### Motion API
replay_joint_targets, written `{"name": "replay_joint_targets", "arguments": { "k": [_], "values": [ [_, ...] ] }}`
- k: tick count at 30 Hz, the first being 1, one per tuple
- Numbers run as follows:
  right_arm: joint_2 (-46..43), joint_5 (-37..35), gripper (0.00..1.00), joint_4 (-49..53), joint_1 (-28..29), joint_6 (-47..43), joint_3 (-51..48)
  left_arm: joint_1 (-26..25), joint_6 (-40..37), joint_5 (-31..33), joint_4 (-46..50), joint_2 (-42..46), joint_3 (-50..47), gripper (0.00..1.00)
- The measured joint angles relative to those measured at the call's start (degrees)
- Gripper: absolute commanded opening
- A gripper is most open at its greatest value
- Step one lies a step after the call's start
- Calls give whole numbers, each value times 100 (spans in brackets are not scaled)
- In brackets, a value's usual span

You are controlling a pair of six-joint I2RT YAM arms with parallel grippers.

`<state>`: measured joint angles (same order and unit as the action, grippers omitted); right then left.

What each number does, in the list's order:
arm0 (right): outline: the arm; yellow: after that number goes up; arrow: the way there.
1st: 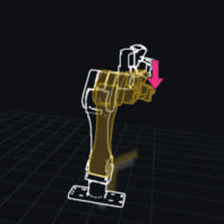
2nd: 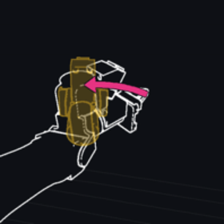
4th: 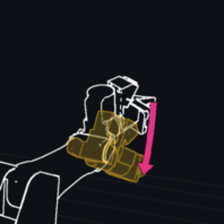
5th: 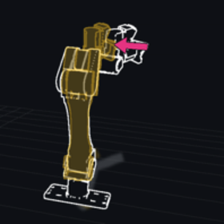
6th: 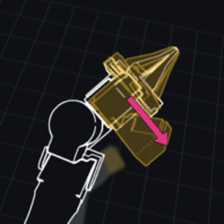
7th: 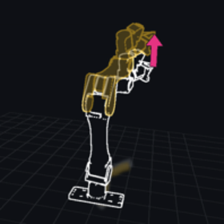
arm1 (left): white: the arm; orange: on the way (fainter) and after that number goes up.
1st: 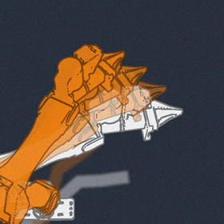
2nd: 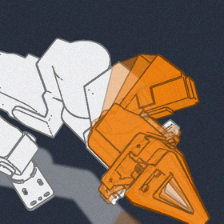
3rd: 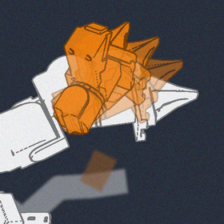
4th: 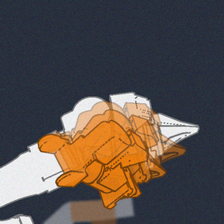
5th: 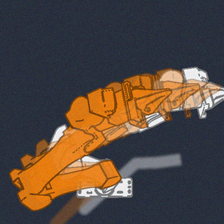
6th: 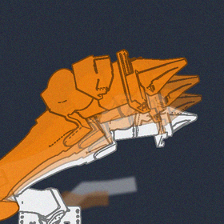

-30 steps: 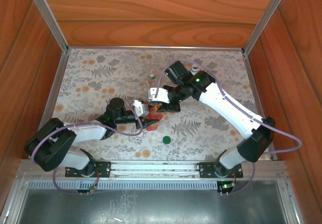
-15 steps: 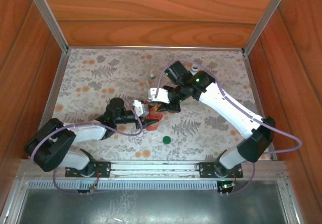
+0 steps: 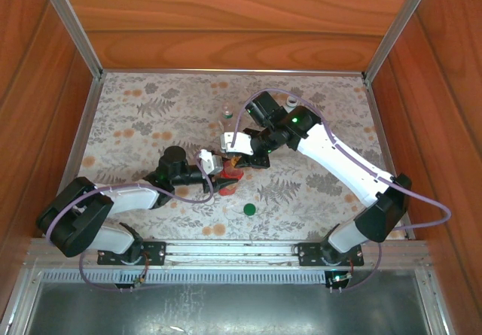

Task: Screw on the bottle caps

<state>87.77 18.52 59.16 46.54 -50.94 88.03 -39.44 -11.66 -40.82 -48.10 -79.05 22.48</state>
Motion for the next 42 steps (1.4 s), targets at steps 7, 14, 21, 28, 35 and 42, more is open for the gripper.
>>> {"name": "replay_joint_targets", "arguments": {
  "k": [7,14,21,28,35,42],
  "values": [
    [46,2,32,4,0,2,13,0,9,7,4,0,0,60],
    [46,-2,29,4,0,9,13,0,9,7,7,2,0,60],
    [46,-122,16,-39,48,409,13,0,13,52,72,52,0,60],
    [33,-509,9,-232,227,1832,-9,7,120,168,131,76,13,60],
    [-15,-1495,1,-295,603,3869,17,11,164,223,273,76,96,60],
    [195,-2605,1,26,1019,6251,363,11,188,249,361,68,155,60]
  ]
}}
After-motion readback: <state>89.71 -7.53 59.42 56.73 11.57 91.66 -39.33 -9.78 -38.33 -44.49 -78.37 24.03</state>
